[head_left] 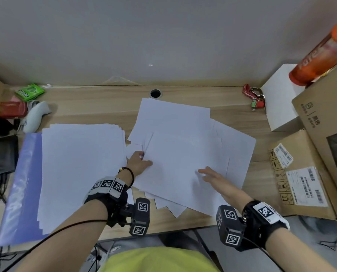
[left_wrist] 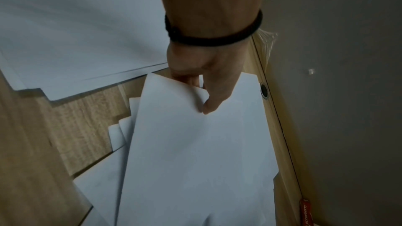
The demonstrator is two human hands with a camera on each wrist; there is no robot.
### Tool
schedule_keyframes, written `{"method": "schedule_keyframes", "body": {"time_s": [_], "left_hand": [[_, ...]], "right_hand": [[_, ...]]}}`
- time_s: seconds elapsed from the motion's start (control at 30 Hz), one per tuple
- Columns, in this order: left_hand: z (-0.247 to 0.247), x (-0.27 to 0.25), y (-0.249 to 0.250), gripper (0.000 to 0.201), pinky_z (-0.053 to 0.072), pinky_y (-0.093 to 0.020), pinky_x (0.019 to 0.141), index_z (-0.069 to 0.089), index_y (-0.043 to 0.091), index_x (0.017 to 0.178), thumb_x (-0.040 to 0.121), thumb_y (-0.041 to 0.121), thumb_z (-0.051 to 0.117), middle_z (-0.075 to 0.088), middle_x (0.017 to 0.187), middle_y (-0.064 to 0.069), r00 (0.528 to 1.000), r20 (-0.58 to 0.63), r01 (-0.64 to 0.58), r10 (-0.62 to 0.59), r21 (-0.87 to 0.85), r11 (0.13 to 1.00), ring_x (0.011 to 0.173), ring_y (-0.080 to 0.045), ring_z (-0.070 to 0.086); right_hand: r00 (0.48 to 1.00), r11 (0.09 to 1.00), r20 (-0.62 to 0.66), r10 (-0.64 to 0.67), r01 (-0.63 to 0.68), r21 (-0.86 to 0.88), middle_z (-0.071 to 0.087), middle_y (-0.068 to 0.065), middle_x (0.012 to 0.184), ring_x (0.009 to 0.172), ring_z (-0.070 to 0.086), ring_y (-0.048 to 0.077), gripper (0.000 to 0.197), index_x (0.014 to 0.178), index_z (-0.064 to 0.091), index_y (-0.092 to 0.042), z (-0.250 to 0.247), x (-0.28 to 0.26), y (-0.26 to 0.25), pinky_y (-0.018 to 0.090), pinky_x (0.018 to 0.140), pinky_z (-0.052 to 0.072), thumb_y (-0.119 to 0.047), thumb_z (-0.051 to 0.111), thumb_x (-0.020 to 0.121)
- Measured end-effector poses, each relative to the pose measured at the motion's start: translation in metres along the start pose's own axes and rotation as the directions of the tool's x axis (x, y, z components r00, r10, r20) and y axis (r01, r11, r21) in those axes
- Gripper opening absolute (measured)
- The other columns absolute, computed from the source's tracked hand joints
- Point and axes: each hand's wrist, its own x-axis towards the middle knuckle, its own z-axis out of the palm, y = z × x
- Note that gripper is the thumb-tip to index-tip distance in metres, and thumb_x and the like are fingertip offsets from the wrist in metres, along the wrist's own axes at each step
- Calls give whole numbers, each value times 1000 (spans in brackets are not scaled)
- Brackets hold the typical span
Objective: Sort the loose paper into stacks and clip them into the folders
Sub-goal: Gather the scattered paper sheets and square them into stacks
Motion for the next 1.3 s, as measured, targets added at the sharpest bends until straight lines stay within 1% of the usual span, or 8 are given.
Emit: {"method": "schedule_keyframes", "body": {"time_s": [0.17,0.4,0.53,0.67,0.77,0.93,1.13,1.3], "left_hand": [[1,0,0,43,48,-49,98,50,10,119,82,12,72,59,120,-13,998,1,-68,68,-38,997,109,-33,59],[-7,-16,6,42,48,-40,98,49,10,130,90,5,61,58,127,-9,979,67,-188,191,-49,981,114,-25,57],[-22,-33,12,40,47,-36,101,52,20,131,93,8,57,60,126,1,950,136,-285,281,6,959,118,-18,55],[-36,-48,12,30,49,-19,91,59,22,125,95,16,57,62,123,14,919,255,-324,300,59,944,113,-2,59],[-42,-54,10,31,52,-15,83,62,21,124,93,19,61,66,120,14,914,272,-315,300,10,949,107,1,63],[-43,-50,8,25,56,-29,86,66,20,112,89,30,66,71,112,8,938,214,-279,271,3,960,99,-10,69],[-38,-40,6,32,57,-32,85,64,17,112,85,33,71,71,110,5,952,245,-192,183,10,981,97,-14,70],[-44,-42,10,35,55,-22,73,62,27,118,85,21,72,72,108,7,927,338,-212,159,125,969,93,-8,70]], "right_hand": [[1000,1000,-1,17,-17,-1,15,-3,159,145,17,15,38,137,49,-21,-1,7,0,27,109,20,-15,43,100],[994,999,-106,-4,7,34,45,5,138,126,45,22,35,127,53,-18,-15,24,-29,28,89,34,-14,57,93],[966,975,-185,-182,153,-163,25,0,151,139,26,19,76,144,34,-26,-20,31,-63,33,104,33,-26,75,80],[954,853,-84,-288,216,-475,19,-9,155,147,-3,12,97,146,25,-32,-16,40,-87,43,120,4,-44,81,68],[940,811,38,-339,312,-495,41,-15,139,143,22,11,74,134,45,-31,-11,41,-99,34,116,16,-42,80,70],[894,863,387,-228,369,-345,70,2,104,93,66,19,20,106,67,-12,-10,36,-96,25,81,51,-23,64,90],[923,898,283,-261,340,-280,70,-1,108,94,66,9,22,112,66,-13,-15,28,-70,14,77,50,-16,50,97],[955,951,15,-296,296,-84,66,-1,113,103,64,17,24,113,62,-19,-37,23,-55,24,81,50,-9,47,97]]}}
